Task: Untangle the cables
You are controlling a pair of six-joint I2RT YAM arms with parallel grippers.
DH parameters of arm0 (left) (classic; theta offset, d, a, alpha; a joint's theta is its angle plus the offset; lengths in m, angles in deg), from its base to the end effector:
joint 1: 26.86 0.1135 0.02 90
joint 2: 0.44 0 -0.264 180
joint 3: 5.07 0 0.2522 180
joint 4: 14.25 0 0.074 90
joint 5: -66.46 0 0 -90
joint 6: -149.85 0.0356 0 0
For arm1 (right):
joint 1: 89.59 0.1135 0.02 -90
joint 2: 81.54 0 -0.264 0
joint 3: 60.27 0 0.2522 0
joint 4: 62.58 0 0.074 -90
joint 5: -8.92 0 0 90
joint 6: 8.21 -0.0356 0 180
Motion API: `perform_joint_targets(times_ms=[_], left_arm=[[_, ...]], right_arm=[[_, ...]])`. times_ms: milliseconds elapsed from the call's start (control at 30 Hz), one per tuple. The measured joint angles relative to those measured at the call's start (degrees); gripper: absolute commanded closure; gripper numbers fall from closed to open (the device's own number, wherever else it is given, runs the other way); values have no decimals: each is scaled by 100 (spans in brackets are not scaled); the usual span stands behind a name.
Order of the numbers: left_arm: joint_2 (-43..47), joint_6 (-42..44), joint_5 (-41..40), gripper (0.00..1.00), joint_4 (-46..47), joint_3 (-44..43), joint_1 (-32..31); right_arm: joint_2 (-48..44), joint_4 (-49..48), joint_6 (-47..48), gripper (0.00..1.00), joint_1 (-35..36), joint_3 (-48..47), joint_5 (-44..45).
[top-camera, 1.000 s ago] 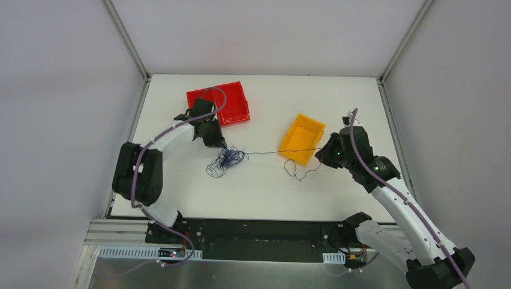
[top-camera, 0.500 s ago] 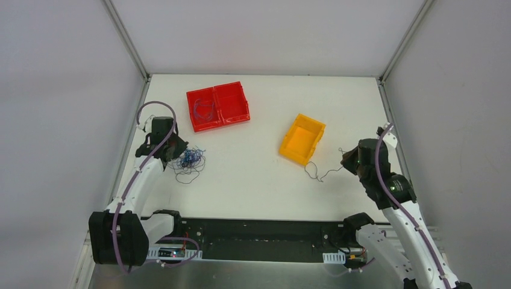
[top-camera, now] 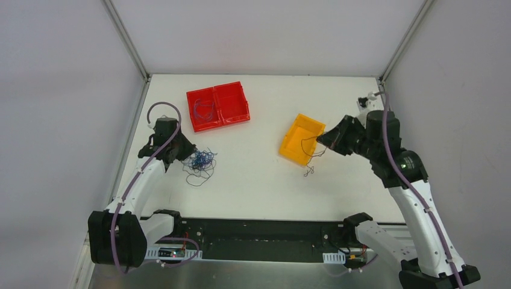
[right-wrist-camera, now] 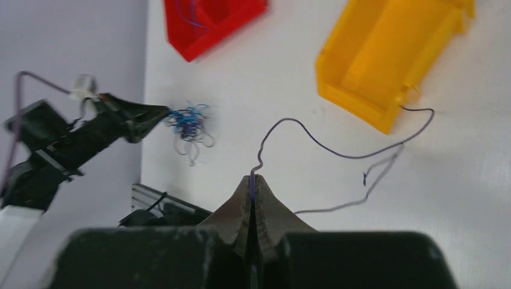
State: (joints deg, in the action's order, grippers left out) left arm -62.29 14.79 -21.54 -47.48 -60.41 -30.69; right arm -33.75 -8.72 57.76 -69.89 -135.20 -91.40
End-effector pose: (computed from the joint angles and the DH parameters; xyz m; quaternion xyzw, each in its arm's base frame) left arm 0.2297 -0.0166 0.2476 -0.3118 0.8499 -0.1901 0.3800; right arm 0.1527 0.0614 0.3751 -0.0151 0.8491 0.2656 0.4564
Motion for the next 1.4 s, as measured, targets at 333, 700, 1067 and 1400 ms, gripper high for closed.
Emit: perform_joint_targets(times_ms=[333,700,1067,1400], left_arm=[[-85,133,402,100,168,136,-236],[-238,245,461,100,254,136,-640],[-564,319,505,100,308,50,-846],[-564,420,507,100,334,4,-879]], right_arm=[[1038,350,103,100,0,-2479,-1191],[2297,214,-46,100,0,-3703,-1296],[2546,-345,-273,100,-42,-3891,-986],[2588,-896,-216,100,-297,-2736,-374]])
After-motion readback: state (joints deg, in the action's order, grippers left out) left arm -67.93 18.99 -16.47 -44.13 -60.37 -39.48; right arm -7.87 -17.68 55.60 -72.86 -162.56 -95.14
